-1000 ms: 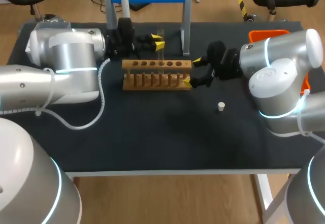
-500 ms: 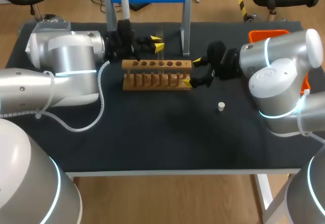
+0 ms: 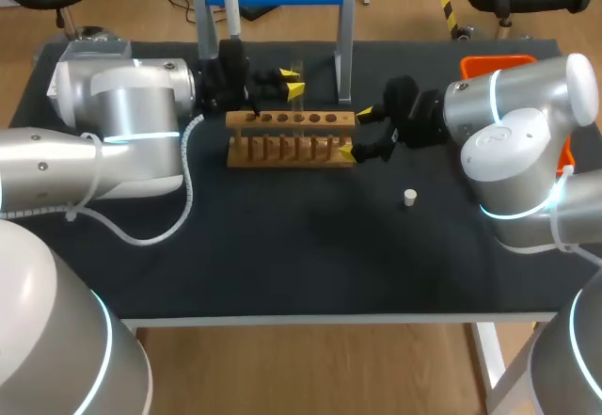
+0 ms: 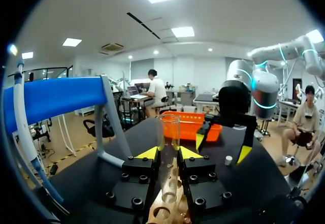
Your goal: Invert the test tube, pick up the pipette, mount the tip to pipette, aspirate from beaker and dispense into the tube, eject the tip, return the pipette, and cap with the stopper.
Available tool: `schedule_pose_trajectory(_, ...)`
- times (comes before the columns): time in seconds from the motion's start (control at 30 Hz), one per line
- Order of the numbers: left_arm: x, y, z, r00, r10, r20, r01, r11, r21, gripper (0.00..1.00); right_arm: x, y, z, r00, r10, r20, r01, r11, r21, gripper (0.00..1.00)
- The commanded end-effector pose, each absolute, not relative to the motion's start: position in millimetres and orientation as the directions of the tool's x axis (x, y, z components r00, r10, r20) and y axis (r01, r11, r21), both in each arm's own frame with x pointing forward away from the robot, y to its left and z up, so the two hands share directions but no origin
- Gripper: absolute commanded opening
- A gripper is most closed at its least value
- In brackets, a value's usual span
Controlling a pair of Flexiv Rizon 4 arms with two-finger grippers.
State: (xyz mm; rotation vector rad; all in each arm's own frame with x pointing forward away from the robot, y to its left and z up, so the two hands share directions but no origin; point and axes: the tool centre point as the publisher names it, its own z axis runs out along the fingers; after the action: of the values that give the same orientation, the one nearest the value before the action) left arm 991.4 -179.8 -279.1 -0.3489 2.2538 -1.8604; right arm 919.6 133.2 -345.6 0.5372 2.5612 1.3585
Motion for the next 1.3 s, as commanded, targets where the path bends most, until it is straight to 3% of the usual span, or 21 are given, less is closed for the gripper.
schedule_pose_trajectory(0.03, 992.2, -180.7, -281.8, -0.957, -0.29, 0.005, -0.062, 0.188, -0.98, 0.0, 919.5, 132.1, -344.7, -0.916, 0.4, 0.002, 0.226, 0.515, 0.827, 1.0)
schedule_pose_trajectory(0.07, 992.0, -181.8, -281.9, -0.958, -0.287, 0.006, -0.066, 0.202, -0.977, 0.0, 919.5, 132.1, -344.7, -0.916, 0.4, 0.002, 0.226, 0.515, 0.827, 1.0)
schedule_pose_trajectory(0.13, 992.0, -182.3, -282.6, -0.958, -0.286, 0.007, -0.067, 0.202, -0.977, 1.0, 919.5, 132.1, -344.7, -0.916, 0.4, 0.002, 0.226, 0.515, 0.827, 1.0)
schedule_pose_trajectory(0.93, 991.1, -175.3, -279.3, -0.951, -0.308, 0.015, -0.082, 0.205, -0.975, 1.0, 919.5, 132.1, -344.7, -0.916, 0.4, 0.002, 0.226, 0.515, 0.827, 1.0)
schedule_pose_trajectory(1.3, 981.9, -128.6, -242.1, -0.94, -0.341, 0.006, -0.108, 0.279, -0.954, 1.0, 919.5, 132.1, -344.7, -0.916, 0.4, 0.002, 0.226, 0.515, 0.827, 1.0)
